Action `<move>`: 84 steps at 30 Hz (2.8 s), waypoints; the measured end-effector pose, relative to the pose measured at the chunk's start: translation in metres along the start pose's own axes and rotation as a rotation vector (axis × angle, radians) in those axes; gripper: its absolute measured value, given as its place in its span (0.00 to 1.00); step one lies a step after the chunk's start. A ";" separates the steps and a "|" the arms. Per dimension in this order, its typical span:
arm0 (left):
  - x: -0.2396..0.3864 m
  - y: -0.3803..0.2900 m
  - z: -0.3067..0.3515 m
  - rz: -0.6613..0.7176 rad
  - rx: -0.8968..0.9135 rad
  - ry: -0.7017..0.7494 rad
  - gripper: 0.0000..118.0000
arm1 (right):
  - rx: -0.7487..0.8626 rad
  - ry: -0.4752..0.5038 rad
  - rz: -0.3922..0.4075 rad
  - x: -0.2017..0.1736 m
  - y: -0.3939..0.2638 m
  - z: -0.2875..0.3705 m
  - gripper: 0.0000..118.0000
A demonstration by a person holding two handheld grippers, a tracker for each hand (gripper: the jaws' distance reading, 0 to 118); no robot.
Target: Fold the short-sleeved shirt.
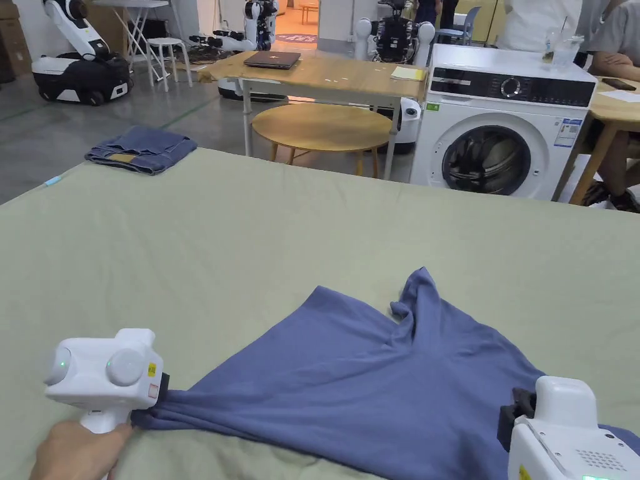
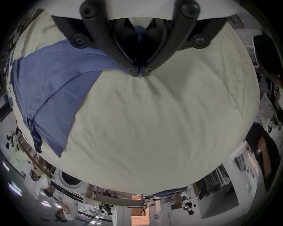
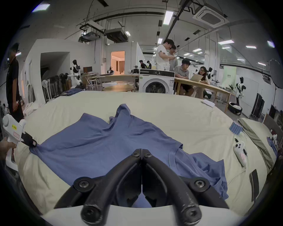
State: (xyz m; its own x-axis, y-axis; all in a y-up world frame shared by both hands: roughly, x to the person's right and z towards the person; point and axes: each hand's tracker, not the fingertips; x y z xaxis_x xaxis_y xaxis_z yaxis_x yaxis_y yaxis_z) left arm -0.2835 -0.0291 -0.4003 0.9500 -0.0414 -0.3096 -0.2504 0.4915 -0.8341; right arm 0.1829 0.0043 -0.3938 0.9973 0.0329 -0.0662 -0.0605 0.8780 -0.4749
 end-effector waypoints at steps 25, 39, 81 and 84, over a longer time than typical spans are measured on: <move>-0.041 -0.012 0.007 0.112 0.081 -0.101 0.00 | -0.592 0.164 0.121 0.019 0.098 -0.282 0.50; -0.036 -0.017 0.021 0.076 0.140 -0.096 0.00 | -0.334 0.136 0.097 0.024 0.113 -0.202 0.01; 0.083 0.379 0.334 -0.114 0.917 -0.118 0.00 | 0.470 -0.215 -0.026 0.163 0.477 0.030 0.01; 0.087 0.390 0.330 -0.130 0.927 -0.104 0.00 | 0.488 -0.227 -0.026 0.162 0.484 0.020 0.01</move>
State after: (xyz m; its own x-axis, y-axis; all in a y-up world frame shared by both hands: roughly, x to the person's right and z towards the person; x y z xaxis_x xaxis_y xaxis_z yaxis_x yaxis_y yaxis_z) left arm -0.2370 0.4461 -0.6019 0.9831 -0.0890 -0.1598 0.0650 0.9866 -0.1496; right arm 0.3156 0.4441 -0.6167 0.9856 0.0627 0.1568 -0.0624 0.9980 -0.0068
